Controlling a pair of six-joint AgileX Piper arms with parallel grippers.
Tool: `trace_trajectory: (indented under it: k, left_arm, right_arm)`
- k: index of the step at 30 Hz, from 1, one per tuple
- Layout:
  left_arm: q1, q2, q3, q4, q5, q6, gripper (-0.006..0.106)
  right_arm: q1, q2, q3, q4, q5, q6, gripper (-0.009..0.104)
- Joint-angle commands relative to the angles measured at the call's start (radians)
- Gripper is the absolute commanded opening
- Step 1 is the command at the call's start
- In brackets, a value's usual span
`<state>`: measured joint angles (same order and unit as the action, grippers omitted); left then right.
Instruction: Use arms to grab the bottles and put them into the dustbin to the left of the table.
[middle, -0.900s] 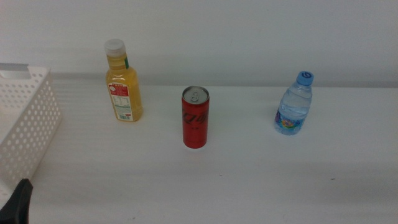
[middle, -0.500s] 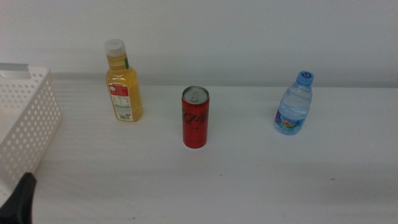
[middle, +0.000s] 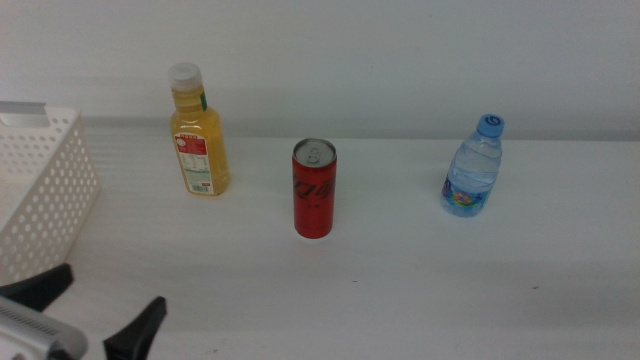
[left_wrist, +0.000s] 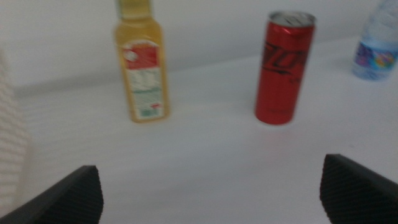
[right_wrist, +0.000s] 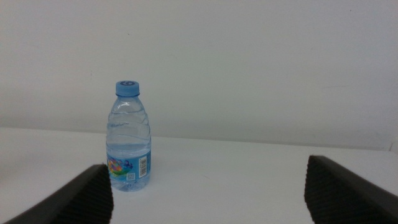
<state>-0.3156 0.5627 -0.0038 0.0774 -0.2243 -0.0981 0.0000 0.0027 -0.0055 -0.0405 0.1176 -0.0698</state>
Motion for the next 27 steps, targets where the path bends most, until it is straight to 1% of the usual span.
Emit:
trace_trajectory:
  k: [1,5,11,14,19,27]
  left_arm:
    - [-0.035,0.082,0.042,-0.007,-0.084,-0.005,0.094]
    - [-0.073,0.19,0.042,-0.007,-0.173,-0.005,0.094]
    - [-0.095,0.377,0.042,-0.009,-0.347,-0.007,0.094]
    - [-0.094,0.483,0.042,-0.005,-0.458,-0.007,0.094]
    - [-0.094,0.661,0.04,0.027,-0.65,-0.007,0.094]
    - [-0.094,0.881,0.038,0.038,-0.875,-0.007,0.094]
  right_arm:
    - [0.0,-0.038,0.044,-0.004,-0.001,-0.005,0.082]
    - [0.0,-0.038,0.044,-0.004,-0.001,-0.005,0.082]
    - [0.0,-0.038,0.044,-0.004,-0.001,-0.005,0.082]
    - [0.0,-0.038,0.044,-0.004,-0.001,-0.005,0.082]
    - [0.0,-0.038,0.044,-0.004,-0.001,-0.005,0.082]
    - [0.0,-0.038,0.044,-0.004,-0.001,-0.005,0.082]
